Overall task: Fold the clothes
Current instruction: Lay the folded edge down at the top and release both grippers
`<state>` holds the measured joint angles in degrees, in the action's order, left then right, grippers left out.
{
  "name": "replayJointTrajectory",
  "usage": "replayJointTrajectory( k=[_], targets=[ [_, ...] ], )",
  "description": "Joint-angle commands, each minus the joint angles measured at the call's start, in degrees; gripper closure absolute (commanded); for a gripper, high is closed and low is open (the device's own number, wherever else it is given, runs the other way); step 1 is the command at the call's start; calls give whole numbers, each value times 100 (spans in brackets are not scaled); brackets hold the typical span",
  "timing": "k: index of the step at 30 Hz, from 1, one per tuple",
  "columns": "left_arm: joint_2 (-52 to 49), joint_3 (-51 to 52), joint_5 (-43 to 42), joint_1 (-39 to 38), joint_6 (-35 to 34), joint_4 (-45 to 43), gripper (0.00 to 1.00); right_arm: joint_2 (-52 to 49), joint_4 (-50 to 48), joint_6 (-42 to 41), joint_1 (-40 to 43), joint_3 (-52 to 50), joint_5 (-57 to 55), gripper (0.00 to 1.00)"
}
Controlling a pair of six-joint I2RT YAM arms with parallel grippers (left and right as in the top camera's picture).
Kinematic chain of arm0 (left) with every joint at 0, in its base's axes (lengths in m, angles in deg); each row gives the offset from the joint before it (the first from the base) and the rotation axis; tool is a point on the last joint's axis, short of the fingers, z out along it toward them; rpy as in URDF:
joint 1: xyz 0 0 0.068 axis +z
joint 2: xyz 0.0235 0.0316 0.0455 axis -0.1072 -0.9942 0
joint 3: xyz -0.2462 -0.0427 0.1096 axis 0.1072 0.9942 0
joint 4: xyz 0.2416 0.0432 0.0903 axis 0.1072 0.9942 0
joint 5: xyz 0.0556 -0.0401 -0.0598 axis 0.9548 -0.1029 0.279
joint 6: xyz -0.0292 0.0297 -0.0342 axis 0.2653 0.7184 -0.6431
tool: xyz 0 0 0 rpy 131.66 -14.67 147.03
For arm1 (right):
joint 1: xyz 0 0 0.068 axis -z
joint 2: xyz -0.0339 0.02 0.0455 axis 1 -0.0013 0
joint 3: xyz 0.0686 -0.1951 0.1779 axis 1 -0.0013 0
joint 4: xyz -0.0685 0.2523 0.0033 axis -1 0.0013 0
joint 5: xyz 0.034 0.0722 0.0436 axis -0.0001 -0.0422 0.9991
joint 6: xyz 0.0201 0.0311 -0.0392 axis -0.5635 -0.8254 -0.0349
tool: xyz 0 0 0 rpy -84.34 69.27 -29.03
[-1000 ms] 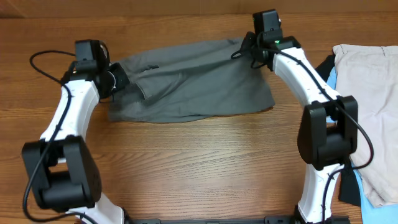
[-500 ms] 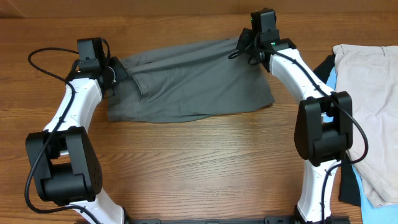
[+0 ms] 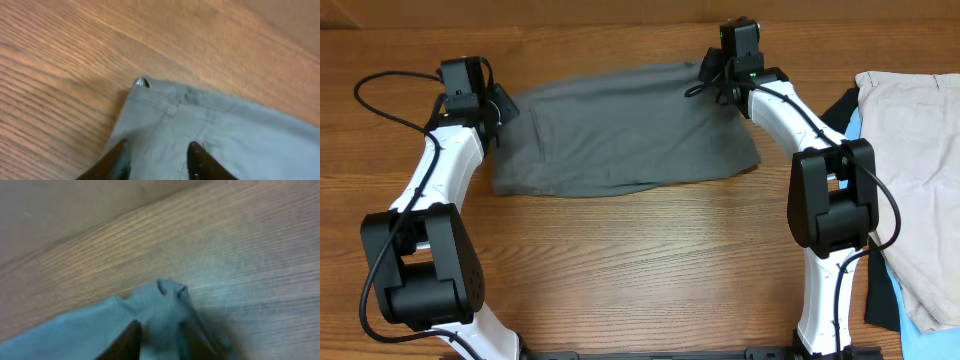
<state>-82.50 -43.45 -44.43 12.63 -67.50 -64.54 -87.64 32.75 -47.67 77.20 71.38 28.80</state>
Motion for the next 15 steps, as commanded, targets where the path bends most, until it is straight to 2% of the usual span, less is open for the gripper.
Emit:
replayJointTrajectory(
  k=[1,3,6,8,10,11,12,13,14,15],
  targets=[
    [-42,-129,2,33,361,-269,58,-133,-210,48,44,164,-96,59],
    [13,-271,-319,24,820,-310,49,-61,-376,201,44,177,-87,40],
    [138,-688,-529,-9,933,258,44,168,-273,621,44,286,-50,29],
    [227,-1012,-721,-52,929,935,45,417,214,643,44,396,-46,18],
    [260,-1226,-876,-96,929,1578,56,691,833,643,44,452,-31,17],
    [260,-1292,-914,-120,929,1853,66,811,1150,643,44,452,-31,22],
    [258,-1305,-914,-144,929,2096,77,922,1502,643,44,452,-31,35],
    [247,-1294,-909,-162,929,2284,85,1023,1915,643,50,452,-31,55],
    [232,-1268,-909,-166,929,2433,89,1084,2286,643,61,452,-4,68],
    [227,-1217,-909,-175,927,2538,91,1117,2651,645,72,450,63,75]
  ],
)
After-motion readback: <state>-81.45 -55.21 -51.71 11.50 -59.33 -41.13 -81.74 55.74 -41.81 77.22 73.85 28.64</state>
